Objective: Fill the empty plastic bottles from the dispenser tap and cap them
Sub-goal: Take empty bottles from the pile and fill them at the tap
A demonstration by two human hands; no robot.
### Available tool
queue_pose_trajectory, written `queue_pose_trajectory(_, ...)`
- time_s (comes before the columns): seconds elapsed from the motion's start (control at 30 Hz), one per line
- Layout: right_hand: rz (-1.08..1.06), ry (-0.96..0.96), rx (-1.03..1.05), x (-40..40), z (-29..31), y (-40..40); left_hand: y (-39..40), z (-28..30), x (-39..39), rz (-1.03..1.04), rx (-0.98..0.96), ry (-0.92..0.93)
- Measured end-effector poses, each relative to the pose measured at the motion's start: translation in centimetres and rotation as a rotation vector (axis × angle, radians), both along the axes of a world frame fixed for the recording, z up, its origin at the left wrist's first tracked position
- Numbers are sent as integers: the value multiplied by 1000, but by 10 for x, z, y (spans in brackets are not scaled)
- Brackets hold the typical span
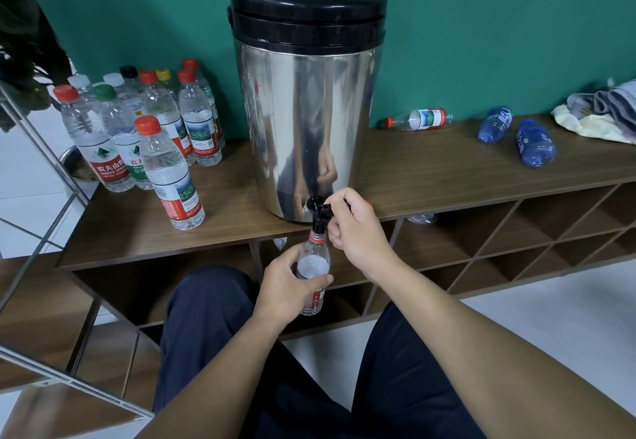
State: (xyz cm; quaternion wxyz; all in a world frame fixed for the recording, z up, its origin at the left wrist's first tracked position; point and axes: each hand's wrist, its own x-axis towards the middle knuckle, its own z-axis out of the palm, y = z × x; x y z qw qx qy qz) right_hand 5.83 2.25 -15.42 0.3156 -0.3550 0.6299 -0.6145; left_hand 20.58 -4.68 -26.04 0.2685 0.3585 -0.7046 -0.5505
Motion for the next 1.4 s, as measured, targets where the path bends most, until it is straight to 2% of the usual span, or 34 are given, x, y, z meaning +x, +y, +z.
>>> queue_pose_trajectory(1.4, -5, 33, 19, 1, 2, 1, 2, 4, 1, 4, 9, -15)
